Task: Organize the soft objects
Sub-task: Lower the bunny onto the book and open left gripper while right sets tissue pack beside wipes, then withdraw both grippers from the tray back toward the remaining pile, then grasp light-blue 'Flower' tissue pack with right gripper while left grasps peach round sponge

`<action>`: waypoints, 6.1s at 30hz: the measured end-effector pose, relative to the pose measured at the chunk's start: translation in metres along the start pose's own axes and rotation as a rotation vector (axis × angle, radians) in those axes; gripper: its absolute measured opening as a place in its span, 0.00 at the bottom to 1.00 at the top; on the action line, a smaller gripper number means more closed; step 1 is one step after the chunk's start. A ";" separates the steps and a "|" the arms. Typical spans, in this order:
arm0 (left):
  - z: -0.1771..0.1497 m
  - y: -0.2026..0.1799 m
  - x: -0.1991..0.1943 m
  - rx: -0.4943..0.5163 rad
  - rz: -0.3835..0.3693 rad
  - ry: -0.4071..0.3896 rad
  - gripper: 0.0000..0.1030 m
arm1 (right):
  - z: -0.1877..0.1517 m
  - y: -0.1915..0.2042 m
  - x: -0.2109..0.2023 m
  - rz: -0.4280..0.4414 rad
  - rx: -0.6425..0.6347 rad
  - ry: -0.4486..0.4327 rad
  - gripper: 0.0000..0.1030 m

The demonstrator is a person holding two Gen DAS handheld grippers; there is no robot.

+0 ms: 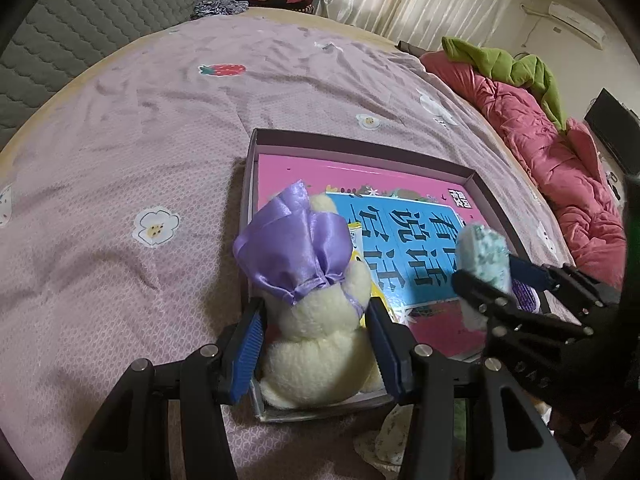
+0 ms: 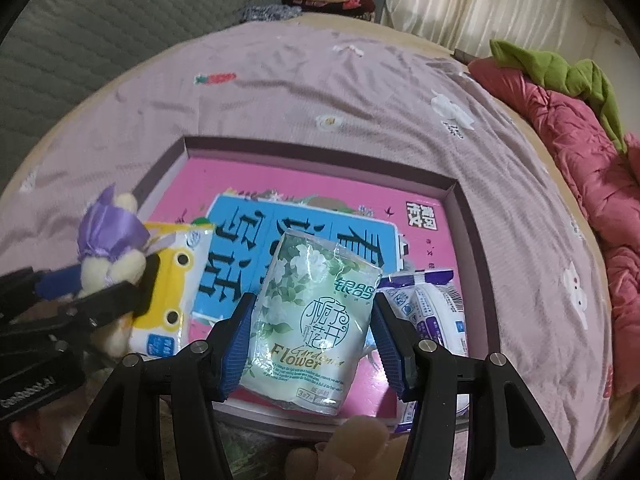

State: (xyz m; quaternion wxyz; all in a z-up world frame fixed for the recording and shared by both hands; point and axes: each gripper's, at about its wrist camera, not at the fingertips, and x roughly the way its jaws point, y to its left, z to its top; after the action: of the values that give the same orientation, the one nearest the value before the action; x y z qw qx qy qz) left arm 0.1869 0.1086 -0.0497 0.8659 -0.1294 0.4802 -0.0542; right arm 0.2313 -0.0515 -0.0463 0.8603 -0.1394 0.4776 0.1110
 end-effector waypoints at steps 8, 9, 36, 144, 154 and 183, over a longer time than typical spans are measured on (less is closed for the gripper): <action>0.003 0.000 0.002 0.001 -0.006 0.013 0.50 | -0.008 -0.002 0.010 -0.038 -0.022 0.049 0.56; 0.003 0.000 0.001 0.000 -0.007 0.013 0.50 | -0.010 -0.004 0.011 -0.033 -0.010 0.057 0.56; 0.002 0.002 0.002 -0.014 -0.041 0.023 0.50 | -0.010 -0.013 -0.015 -0.065 0.052 -0.017 0.67; -0.057 -0.050 -0.138 -0.018 -0.033 -0.082 0.62 | -0.084 -0.086 -0.189 -0.009 0.226 -0.308 0.71; -0.066 -0.055 -0.128 -0.004 -0.037 -0.049 0.62 | -0.102 -0.092 -0.187 0.005 0.234 -0.291 0.71; -0.116 -0.102 -0.085 0.127 -0.098 0.114 0.62 | -0.172 -0.068 -0.142 0.055 0.144 -0.087 0.71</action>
State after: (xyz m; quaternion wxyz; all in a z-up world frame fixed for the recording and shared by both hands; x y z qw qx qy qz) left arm 0.0466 0.0090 -0.0104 0.8400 -0.0940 0.5173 -0.1342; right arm 0.0436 -0.1827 -0.0029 0.8846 -0.0591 0.4503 0.1060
